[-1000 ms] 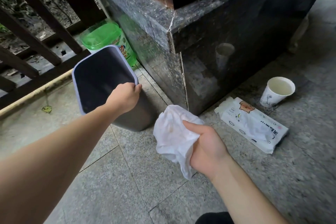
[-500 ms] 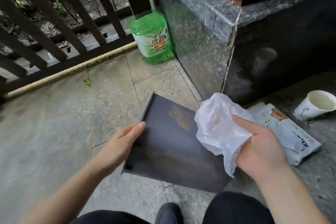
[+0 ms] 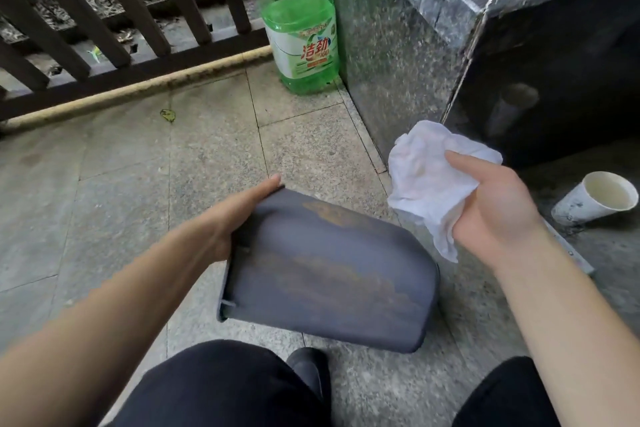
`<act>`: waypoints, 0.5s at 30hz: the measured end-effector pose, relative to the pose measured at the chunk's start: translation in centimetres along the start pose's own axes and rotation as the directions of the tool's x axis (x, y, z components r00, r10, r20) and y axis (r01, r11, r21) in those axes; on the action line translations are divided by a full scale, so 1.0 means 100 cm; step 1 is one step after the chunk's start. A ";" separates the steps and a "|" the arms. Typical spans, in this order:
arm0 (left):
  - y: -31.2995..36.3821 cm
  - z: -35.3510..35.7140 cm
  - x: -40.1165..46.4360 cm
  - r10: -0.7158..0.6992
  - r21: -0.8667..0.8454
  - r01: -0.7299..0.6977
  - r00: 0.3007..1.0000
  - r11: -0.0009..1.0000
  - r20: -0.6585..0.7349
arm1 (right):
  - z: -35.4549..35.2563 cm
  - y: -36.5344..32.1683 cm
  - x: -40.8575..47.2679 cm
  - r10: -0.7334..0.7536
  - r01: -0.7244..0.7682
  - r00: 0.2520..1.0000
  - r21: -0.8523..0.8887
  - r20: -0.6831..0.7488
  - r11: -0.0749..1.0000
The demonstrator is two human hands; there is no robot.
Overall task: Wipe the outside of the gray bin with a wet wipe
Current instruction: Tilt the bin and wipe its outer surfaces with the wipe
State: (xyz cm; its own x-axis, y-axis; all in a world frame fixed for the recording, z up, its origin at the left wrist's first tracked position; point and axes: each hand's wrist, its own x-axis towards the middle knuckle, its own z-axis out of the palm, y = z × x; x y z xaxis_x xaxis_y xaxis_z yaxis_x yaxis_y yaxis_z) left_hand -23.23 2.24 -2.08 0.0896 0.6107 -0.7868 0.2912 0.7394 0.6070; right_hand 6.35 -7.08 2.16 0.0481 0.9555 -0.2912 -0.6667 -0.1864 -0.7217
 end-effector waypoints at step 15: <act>-0.045 -0.006 -0.024 0.051 -0.409 0.018 0.987 0.912 0.155 | -0.017 0.017 -0.007 0.093 -0.086 0.978 0.044 -0.185 0.995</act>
State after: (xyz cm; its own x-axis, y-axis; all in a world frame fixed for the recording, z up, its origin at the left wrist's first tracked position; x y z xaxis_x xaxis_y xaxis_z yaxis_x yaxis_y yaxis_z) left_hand -25.32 -2.35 -2.89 0.2511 0.5958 -0.7629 -0.1226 0.8014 0.5855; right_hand 6.43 -8.48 0.12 0.1227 0.8750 -0.4684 -0.7005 -0.2580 -0.6654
